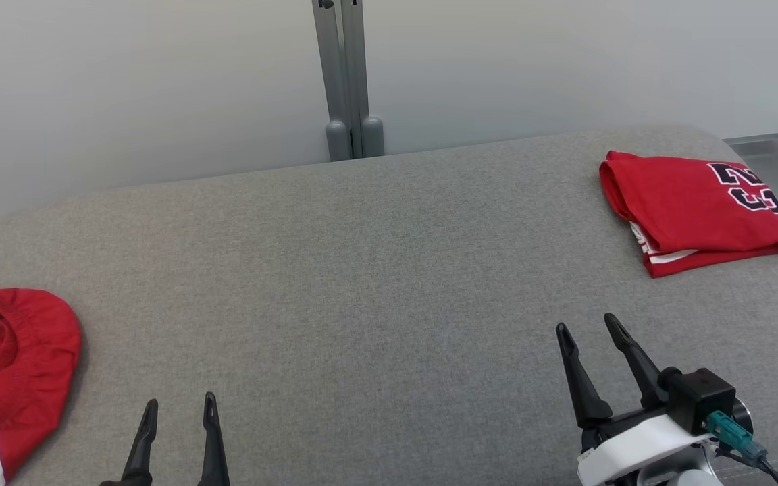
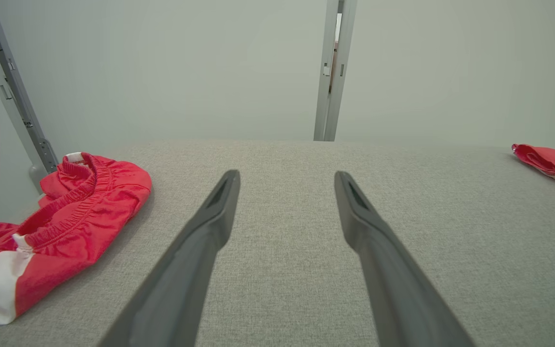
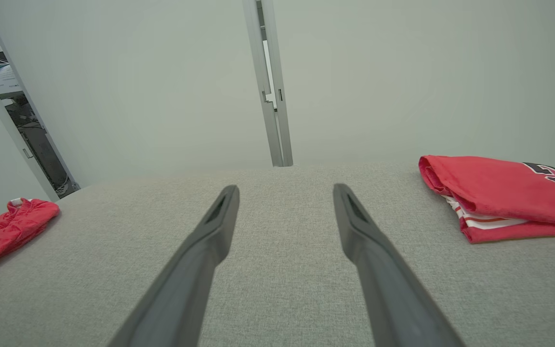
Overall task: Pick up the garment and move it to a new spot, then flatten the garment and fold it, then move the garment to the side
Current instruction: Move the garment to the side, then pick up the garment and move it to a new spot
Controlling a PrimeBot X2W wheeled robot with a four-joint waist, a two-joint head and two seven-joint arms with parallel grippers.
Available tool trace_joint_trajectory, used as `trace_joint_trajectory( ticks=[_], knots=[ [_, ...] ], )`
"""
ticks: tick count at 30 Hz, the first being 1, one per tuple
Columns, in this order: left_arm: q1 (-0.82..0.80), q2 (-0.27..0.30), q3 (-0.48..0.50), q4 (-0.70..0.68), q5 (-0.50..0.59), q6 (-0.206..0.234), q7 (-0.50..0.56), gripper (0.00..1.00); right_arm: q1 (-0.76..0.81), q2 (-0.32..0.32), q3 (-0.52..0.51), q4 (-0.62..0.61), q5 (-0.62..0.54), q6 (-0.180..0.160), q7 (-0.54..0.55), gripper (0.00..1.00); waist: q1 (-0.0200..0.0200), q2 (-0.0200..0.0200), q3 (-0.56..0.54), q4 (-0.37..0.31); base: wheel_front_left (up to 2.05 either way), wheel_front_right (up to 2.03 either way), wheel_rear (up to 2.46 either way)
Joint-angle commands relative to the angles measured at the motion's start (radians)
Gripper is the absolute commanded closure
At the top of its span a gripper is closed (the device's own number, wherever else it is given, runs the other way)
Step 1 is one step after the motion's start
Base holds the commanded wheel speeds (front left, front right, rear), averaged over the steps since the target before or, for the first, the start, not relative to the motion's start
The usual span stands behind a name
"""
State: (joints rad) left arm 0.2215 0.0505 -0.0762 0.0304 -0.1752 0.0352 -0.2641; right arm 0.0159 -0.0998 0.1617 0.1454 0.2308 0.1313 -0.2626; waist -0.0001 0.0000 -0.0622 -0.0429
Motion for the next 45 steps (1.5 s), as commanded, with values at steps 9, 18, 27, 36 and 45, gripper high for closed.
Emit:
trace_joint_trajectory(
  ticks=[9, 18, 27, 36, 45],
  knots=[
    [0.006, 0.0, 0.007, 0.005, 0.01, -0.004, 0.0, 0.0, 0.018, 0.005, -0.001, 0.009, -0.009, -0.001, -0.003, 0.0, 0.0001, 0.0, -0.003, 0.0, 0.0, 0.0, 0.0],
    [0.006, 0.0, 0.002, 0.0, 0.015, -0.005, 0.0, 0.0, 0.02, 0.001, 0.0, 0.021, -0.007, -0.001, -0.003, 0.0, 0.0001, 0.0, -0.002, 0.002, 0.0, 0.0, 0.0],
    [-0.002, 0.001, -0.003, 0.004, 0.026, -0.008, 0.0, 0.0, 0.025, -0.003, 0.001, 0.027, 0.0, -0.001, -0.003, 0.0, 0.0001, 0.0, 0.002, 0.012, 0.0, 0.0, 0.0],
    [-0.017, 0.001, -0.005, -0.006, 0.036, -0.009, 0.0, 0.0, 0.025, -0.006, 0.008, 0.033, -0.006, -0.001, -0.003, 0.0, 0.0001, 0.0, 0.018, 0.063, 0.0, 0.0, 0.0],
    [-0.026, 0.001, -0.001, -0.028, 0.042, 0.004, 0.0, 0.0, 0.029, 0.0, 0.021, 0.036, -0.008, -0.001, -0.003, 0.0, 0.0001, 0.0, 0.032, 0.185, 0.0, 0.0, 0.0]
  ],
)
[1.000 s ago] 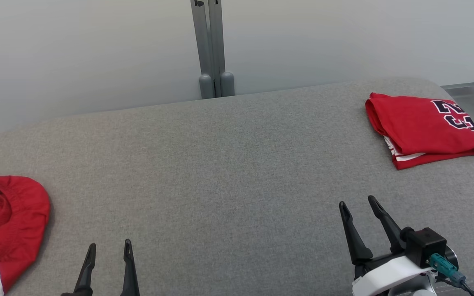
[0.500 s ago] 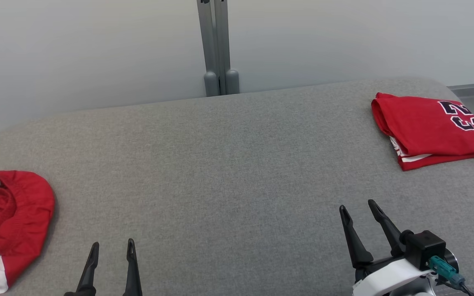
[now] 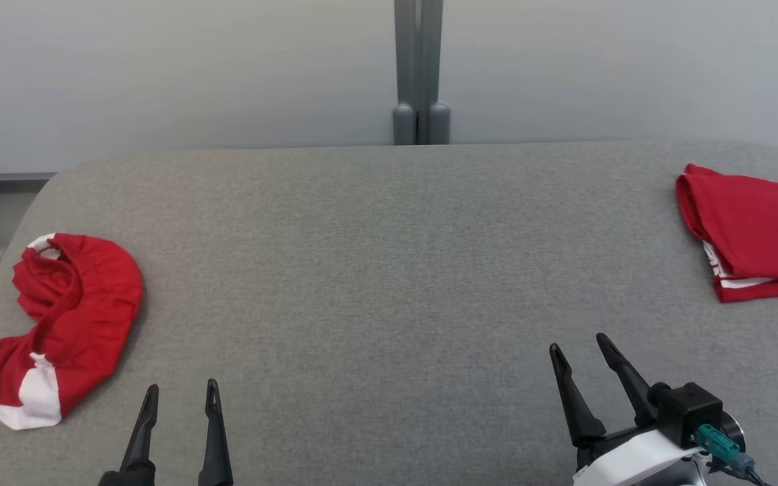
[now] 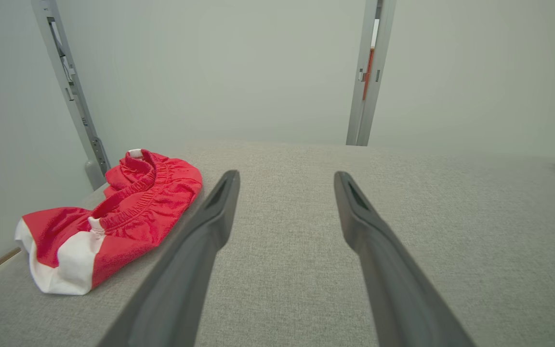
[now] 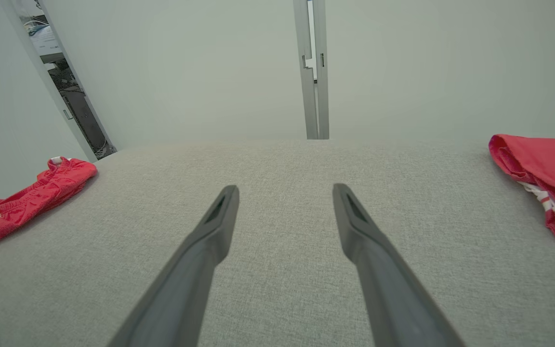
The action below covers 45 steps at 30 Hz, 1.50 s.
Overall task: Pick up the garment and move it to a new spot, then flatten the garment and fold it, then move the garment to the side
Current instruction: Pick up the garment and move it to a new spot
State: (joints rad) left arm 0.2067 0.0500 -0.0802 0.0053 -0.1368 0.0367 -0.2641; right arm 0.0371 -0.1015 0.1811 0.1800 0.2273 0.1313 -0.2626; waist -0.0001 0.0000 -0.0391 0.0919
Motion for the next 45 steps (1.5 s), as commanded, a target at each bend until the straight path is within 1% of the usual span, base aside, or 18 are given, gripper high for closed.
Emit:
trace_joint_trajectory(
  ticks=[1, 12, 18, 22, 25, 29, 35, 39, 41, 43, 45],
  knots=[
    [-0.011, 0.001, 0.002, -0.006, 0.005, 0.004, 0.0, 0.0, 0.007, 0.001, 0.005, 0.002, -0.004, -0.001, -0.003, 0.0, 0.0001, 0.0, 0.01, 0.069, 0.0, 0.0, 0.0],
    [-0.011, 0.001, 0.006, -0.021, 0.003, 0.006, 0.0, 0.0, -0.003, -0.001, 0.023, 0.007, -0.004, -0.001, -0.003, 0.0, 0.0001, 0.0, 0.024, 0.252, 0.0, 0.0, 0.0],
    [-0.01, 0.001, 0.008, -0.026, -0.005, 0.015, 0.0, 0.0, -0.005, -0.007, 0.031, 0.01, 0.0, -0.001, -0.003, 0.0, 0.0001, 0.0, 0.029, 0.327, 0.0, 0.0, 0.0],
    [-0.008, 0.001, -0.001, -0.034, -0.006, 0.021, 0.0, 0.0, -0.011, -0.012, 0.033, 0.012, 0.001, -0.001, -0.003, 0.0, 0.0001, 0.0, 0.035, 0.364, 0.0, 0.0, 0.0],
    [-0.005, 0.001, 0.002, -0.036, -0.004, 0.019, 0.0, 0.0, -0.013, -0.011, 0.032, 0.014, 0.001, -0.001, -0.003, 0.0, 0.0001, 0.0, 0.039, 0.378, 0.0, 0.0, 0.0],
    [-0.014, 0.001, 0.001, -0.038, -0.013, 0.028, 0.0, 0.0, -0.016, -0.017, 0.037, 0.01, -0.003, -0.001, -0.003, 0.0, 0.0001, 0.0, 0.057, 0.39, 0.0, 0.0, 0.0],
    [-0.102, 0.001, -0.007, -0.043, -0.024, 0.028, 0.0, 0.0, -0.054, -0.061, 0.036, 0.0, -0.015, -0.001, -0.003, 0.0, 0.0001, 0.0, 0.149, 0.386, 0.0, 0.0, 0.0],
    [-0.225, 0.001, 0.006, -0.029, -0.041, 0.015, 0.0, 0.0, -0.096, -0.11, 0.033, -0.009, -0.024, -0.001, -0.003, 0.0, 0.0001, 0.0, 0.24, 0.373, 0.0, 0.0, 0.0],
    [-0.302, 0.004, 0.024, 0.0, -0.048, 0.003, 0.0, 0.0, -0.114, -0.137, 0.034, -0.015, -0.027, -0.001, -0.003, 0.0, 0.0001, 0.0, 0.284, 0.364, 0.0, 0.0, 0.0],
    [-0.391, 0.019, 0.042, 0.059, -0.059, -0.01, 0.002, 0.0, -0.135, -0.167, 0.032, -0.023, -0.032, -0.001, -0.003, 0.0, 0.0001, 0.0, 0.329, 0.354, 0.0, 0.0, 0.0],
    [-0.51, 0.043, 0.061, 0.125, -0.073, -0.019, 0.035, 0.0, -0.156, -0.199, 0.029, -0.033, -0.036, -0.001, -0.003, 0.0, 0.0001, 0.0, 0.38, 0.341, 0.0, 0.0, 0.0]
  ],
)
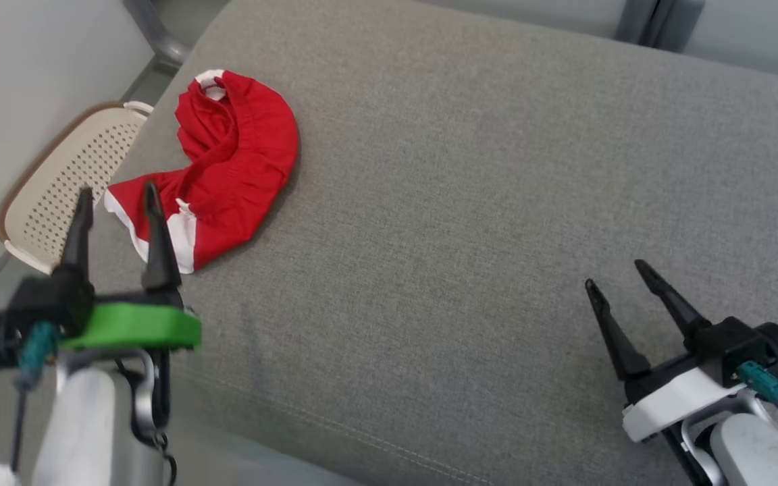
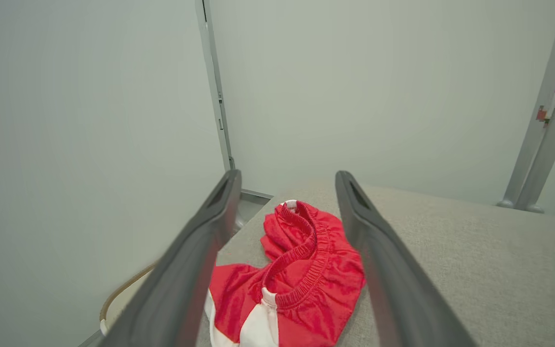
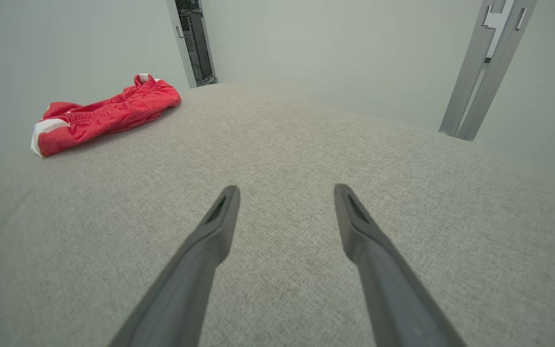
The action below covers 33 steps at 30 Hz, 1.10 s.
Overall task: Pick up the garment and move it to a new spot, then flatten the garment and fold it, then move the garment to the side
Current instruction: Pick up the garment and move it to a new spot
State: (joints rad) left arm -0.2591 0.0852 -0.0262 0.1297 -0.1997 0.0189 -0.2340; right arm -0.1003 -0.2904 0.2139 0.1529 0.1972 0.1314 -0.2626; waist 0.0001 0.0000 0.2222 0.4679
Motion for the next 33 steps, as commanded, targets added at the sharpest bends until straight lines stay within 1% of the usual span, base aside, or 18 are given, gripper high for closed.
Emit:
trace_joint_trajectory(
  ticks=[1, 3, 8, 10, 14, 18, 22, 29, 32, 33],
  knots=[
    [-0.09, 0.017, 0.015, 0.03, -0.022, -0.005, 0.032, 0.0, -0.024, -0.021, -0.007, -0.011, -0.008, -0.001, -0.003, 0.0, -0.0001, 0.0, 0.138, -0.04, 0.0, 0.0, 0.0],
    [-0.192, 0.037, 0.035, 0.092, -0.045, -0.012, 0.093, 0.0, -0.04, -0.048, -0.011, -0.019, -0.008, -0.002, -0.003, 0.0, -0.0001, 0.0, 0.18, -0.053, 0.0, 0.0, 0.0],
    [-0.43, 0.09, 0.073, 0.277, -0.124, -0.047, 0.259, 0.0, -0.084, -0.105, -0.02, -0.038, -0.017, -0.002, -0.003, 0.0, -0.0001, 0.0, 0.269, -0.091, 0.0, 0.0, 0.0],
    [-0.508, 0.104, 0.083, 0.358, -0.159, -0.068, 0.31, 0.0, -0.099, -0.12, -0.021, -0.049, -0.019, -0.002, -0.003, 0.0, -0.0001, 0.0, 0.295, -0.107, 0.0, 0.0, 0.0],
    [-0.633, 0.153, 0.101, 0.508, -0.188, -0.086, 0.373, 0.0, -0.124, -0.138, -0.025, -0.069, -0.025, -0.002, -0.003, 0.0, -0.0001, 0.0, 0.342, -0.145, 0.0, 0.0, 0.0],
    [-0.729, 0.193, 0.107, 0.642, -0.203, -0.096, 0.413, 0.0, -0.136, -0.147, -0.031, -0.083, -0.028, -0.002, -0.001, 0.0, -0.0001, 0.0, 0.387, -0.18, 0.0, 0.0, 0.0],
    [-0.796, 0.217, 0.107, 0.75, -0.207, -0.098, 0.427, 0.0, -0.138, -0.146, -0.045, -0.095, -0.034, -0.002, 0.0, 0.0, -0.0001, 0.0, 0.427, -0.208, 0.0, 0.0, 0.0],
    [-0.844, 0.257, 0.087, 0.909, -0.184, -0.075, 0.421, 0.0, -0.134, -0.135, -0.067, -0.105, -0.047, -0.003, 0.006, 0.0, -0.0001, 0.0, 0.469, -0.241, 0.0, 0.0, 0.0],
    [-0.854, 0.256, 0.09, 0.96, -0.201, -0.091, 0.402, 0.0, -0.133, -0.132, -0.074, -0.101, -0.051, -0.003, 0.007, 0.0, -0.0001, 0.0, 0.478, -0.247, 0.0, 0.0, 0.0],
    [-0.856, 0.257, 0.086, 0.969, -0.2, -0.099, 0.389, 0.92, -0.134, -0.131, -0.075, -0.099, -0.052, -0.003, 0.008, 0.0, -0.0001, 0.0, 0.479, -0.248, 0.0, 0.0, 0.0]
  ],
)
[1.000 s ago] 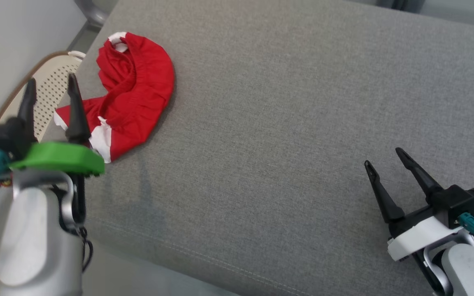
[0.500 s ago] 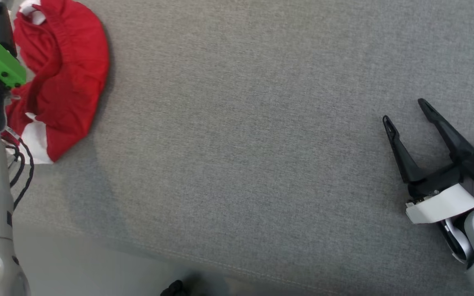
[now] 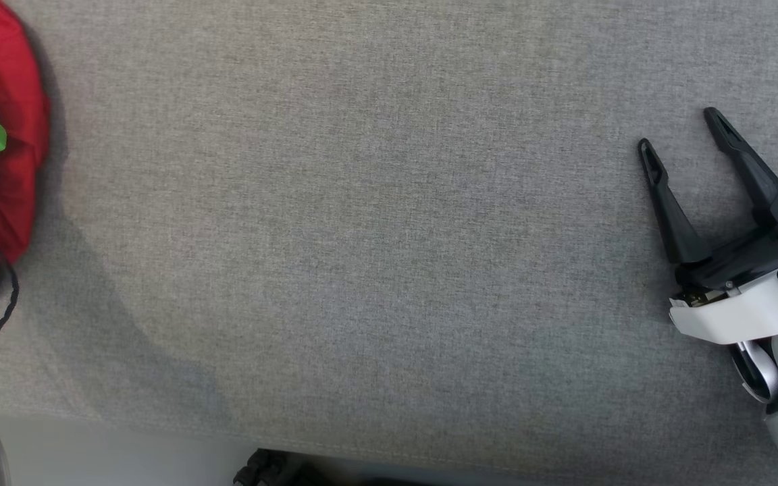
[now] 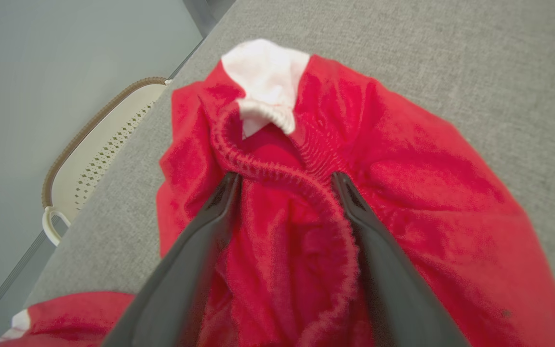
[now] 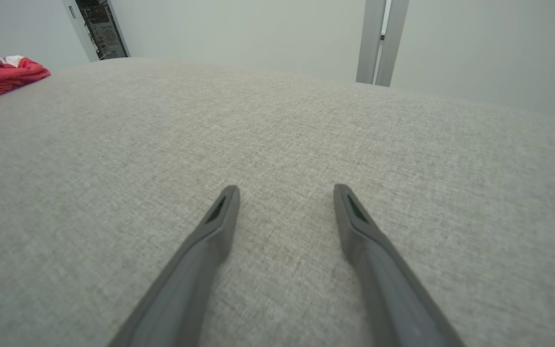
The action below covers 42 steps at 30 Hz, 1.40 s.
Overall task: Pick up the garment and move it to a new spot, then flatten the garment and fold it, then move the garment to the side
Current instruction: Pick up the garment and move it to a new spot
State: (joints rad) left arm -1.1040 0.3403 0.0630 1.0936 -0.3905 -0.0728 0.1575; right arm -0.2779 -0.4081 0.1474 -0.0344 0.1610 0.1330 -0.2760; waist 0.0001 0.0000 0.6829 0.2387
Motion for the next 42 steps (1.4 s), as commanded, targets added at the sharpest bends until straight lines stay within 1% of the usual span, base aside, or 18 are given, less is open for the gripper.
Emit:
trace_joint_trajectory(
  ticks=[1, 7, 12, 16, 20, 24, 28, 33, 38, 42],
  knots=[
    [-0.014, 0.004, -0.006, 0.011, -0.009, -0.014, -0.029, 1.0, 0.042, -0.011, -0.008, 0.091, -0.015, -0.004, 0.021, 0.0, -0.0001, 0.0, 0.019, -0.02, 0.0, 0.0, 0.0],
    [-0.035, 0.051, -0.039, 0.015, 0.032, -0.033, -0.211, 1.0, 0.021, 0.021, 0.01, 0.096, -0.011, -0.004, 0.021, 0.0, -0.0001, 0.0, -0.022, -0.031, 0.0, 0.0, 0.0],
    [-0.05, 0.084, -0.088, -0.012, 0.068, -0.048, -0.323, 1.0, -0.004, 0.071, 0.034, 0.096, 0.004, -0.003, 0.017, 0.0, -0.0001, 0.0, -0.104, -0.065, 0.0, 0.0, 0.0],
    [-0.049, 0.106, -0.134, -0.069, 0.093, -0.055, -0.378, 1.0, -0.019, 0.117, 0.045, 0.103, 0.014, -0.003, 0.013, 0.0, -0.0001, 0.0, -0.188, -0.11, 0.0, 0.0, 0.0],
    [-0.017, 0.117, -0.187, -0.157, 0.108, -0.058, -0.396, 1.0, -0.007, 0.165, 0.05, 0.116, 0.022, -0.003, 0.012, 0.0, -0.0001, 0.0, -0.275, -0.166, 0.0, 0.0, 0.0],
    [0.022, 0.134, -0.267, -0.287, 0.092, -0.058, -0.371, 1.0, 0.012, 0.207, 0.051, 0.125, 0.031, -0.003, 0.012, 0.0, -0.0001, 0.0, -0.348, -0.238, 0.0, 0.0, 0.0],
    [0.059, 0.155, -0.337, -0.448, 0.06, -0.058, -0.305, 1.0, 0.028, 0.237, 0.043, 0.122, 0.034, -0.003, 0.012, 0.0, -0.0001, 0.0, -0.4, -0.313, 0.0, 0.0, 0.0],
    [0.104, 0.174, -0.4, -0.656, 0.029, -0.058, -0.205, 1.0, 0.04, 0.264, 0.029, 0.116, 0.039, -0.003, 0.012, 0.0, -0.0001, 0.0, -0.445, -0.411, 0.0, 0.0, 0.0],
    [0.136, 0.161, -0.456, -0.833, 0.001, -0.058, -0.115, 1.0, 0.053, 0.284, 0.021, 0.112, 0.044, -0.003, 0.012, 0.0, -0.0001, 0.0, -0.471, -0.495, 0.0, 0.0, 0.0],
    [0.153, 0.138, -0.521, -0.926, -0.005, -0.058, -0.066, 1.0, 0.065, 0.292, 0.015, 0.106, 0.047, -0.003, 0.012, 0.0, -0.0001, 0.0, -0.475, -0.528, 0.0, 0.0, 0.0]
  ],
)
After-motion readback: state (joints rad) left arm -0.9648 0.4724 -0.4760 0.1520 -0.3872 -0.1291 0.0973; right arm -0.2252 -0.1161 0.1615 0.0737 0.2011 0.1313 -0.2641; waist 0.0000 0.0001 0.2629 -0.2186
